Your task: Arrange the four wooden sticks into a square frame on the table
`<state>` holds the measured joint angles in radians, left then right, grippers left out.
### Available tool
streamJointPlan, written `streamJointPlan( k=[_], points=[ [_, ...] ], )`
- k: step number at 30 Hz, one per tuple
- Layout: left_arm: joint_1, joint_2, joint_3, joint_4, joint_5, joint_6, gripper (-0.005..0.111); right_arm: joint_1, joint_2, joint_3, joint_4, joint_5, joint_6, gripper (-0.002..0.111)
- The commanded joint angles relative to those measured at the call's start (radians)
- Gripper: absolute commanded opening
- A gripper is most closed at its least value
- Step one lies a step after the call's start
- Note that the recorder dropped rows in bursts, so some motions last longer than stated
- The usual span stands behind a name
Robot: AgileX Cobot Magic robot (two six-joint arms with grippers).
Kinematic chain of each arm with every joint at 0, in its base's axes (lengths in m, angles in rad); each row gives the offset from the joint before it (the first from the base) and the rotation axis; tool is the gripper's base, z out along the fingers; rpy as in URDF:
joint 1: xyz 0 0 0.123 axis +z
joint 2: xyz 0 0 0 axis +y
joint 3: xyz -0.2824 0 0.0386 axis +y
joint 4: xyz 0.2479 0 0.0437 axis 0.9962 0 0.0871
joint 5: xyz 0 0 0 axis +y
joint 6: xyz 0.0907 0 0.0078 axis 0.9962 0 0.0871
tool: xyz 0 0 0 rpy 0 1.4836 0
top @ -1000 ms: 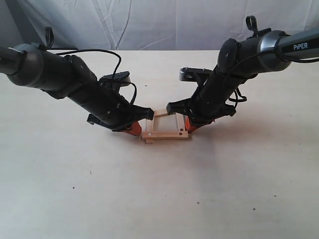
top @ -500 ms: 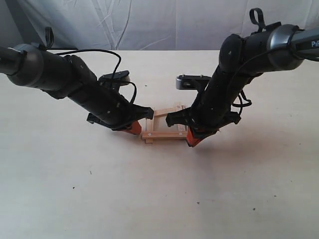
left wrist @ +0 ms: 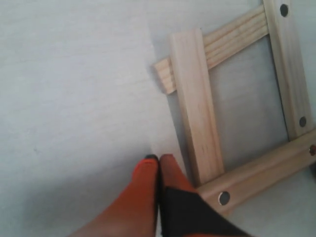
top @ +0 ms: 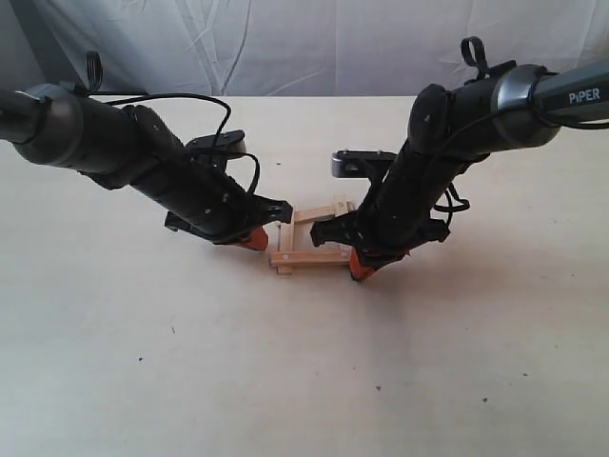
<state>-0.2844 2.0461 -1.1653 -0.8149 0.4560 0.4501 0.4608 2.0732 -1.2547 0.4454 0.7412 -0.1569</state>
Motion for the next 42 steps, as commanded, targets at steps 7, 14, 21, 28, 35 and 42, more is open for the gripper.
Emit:
streamJointPlan(
  k=[7,14,21,28,35,42],
  points=[
    [-0.004,-0.009,-0.001,0.008,-0.012,0.002,0.0,-0.001,-0.007,0.004,-0.037,-0.073,-0.007,0.0],
    [0.056,-0.12,-0.001,0.055,0.041,0.004,0.0,-0.105,-0.134,0.004,-0.029,-0.035,0.022,0.0],
    [0.062,-0.197,0.004,0.244,0.16,0.004,0.0,-0.131,-0.144,-0.038,-0.029,-0.037,-0.012,0.0],
    [0.001,-0.197,0.111,0.218,0.133,0.032,0.0,-0.129,0.007,-0.3,-0.033,0.08,-0.007,0.0],
    [-0.087,-0.192,0.167,0.168,-0.002,0.066,0.0,-0.129,0.206,-0.56,-0.033,0.206,0.0,0.0],
    [-0.097,-0.126,0.167,0.139,-0.011,0.085,0.0,-0.129,0.32,-0.707,-0.092,0.292,0.06,0.0]
  ],
)
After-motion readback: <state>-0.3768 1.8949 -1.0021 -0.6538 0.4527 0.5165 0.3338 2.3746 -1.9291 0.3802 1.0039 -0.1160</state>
